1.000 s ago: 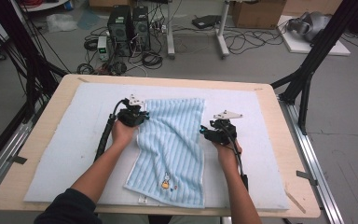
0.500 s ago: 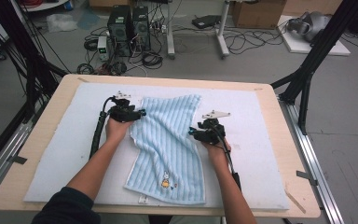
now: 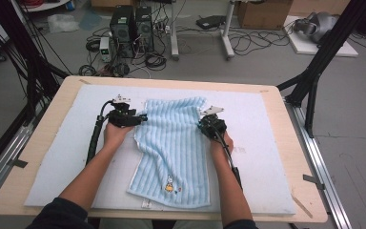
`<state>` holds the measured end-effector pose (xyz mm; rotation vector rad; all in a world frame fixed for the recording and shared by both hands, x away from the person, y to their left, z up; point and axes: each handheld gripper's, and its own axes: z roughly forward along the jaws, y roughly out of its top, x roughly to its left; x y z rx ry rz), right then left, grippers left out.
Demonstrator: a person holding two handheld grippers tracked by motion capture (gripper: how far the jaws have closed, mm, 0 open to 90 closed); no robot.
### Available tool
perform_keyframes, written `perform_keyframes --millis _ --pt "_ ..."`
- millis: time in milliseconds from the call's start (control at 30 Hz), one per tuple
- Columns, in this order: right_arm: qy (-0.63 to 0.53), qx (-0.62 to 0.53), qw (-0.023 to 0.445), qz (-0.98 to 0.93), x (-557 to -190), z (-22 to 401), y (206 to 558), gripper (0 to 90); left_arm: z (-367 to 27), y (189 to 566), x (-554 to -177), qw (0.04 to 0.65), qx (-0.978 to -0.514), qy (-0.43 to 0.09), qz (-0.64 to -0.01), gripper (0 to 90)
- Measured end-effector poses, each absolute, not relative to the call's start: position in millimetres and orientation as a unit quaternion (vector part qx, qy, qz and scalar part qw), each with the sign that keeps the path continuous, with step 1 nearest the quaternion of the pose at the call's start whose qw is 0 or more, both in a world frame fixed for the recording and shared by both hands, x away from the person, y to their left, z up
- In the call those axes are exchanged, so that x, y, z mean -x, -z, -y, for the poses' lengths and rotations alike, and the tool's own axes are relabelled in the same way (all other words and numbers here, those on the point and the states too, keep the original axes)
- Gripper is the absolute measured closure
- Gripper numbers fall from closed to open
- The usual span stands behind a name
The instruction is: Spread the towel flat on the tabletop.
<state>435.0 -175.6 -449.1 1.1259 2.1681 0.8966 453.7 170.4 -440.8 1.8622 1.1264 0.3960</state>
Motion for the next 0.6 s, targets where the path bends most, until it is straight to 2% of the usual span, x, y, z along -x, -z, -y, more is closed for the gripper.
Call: perform_keyframes --millis 133,200,433,600 --pt "-0.315 -0.446 0.294 -0.784 -443.5 183.1 450.7 86.8 -168.4 441.4 -452.4 0.445 -0.761 -0.147 -0.449 41.9" --pt "-0.322 -0.457 0.286 -0.778 -445.6 185.1 450.6 85.5 -166.5 441.0 -450.9 0.447 -0.764 -0.140 -0.443 41.5" --pt "-0.362 -0.462 0.260 -0.767 -432.9 194.0 440.2 59.4 -169.2 443.2 -439.4 0.456 -0.766 -0.134 -0.433 41.2" --pt "-0.364 -0.446 0.257 -0.776 -416.1 202.1 433.4 52.4 -172.2 446.1 -428.7 0.454 -0.777 -0.120 -0.420 41.0"
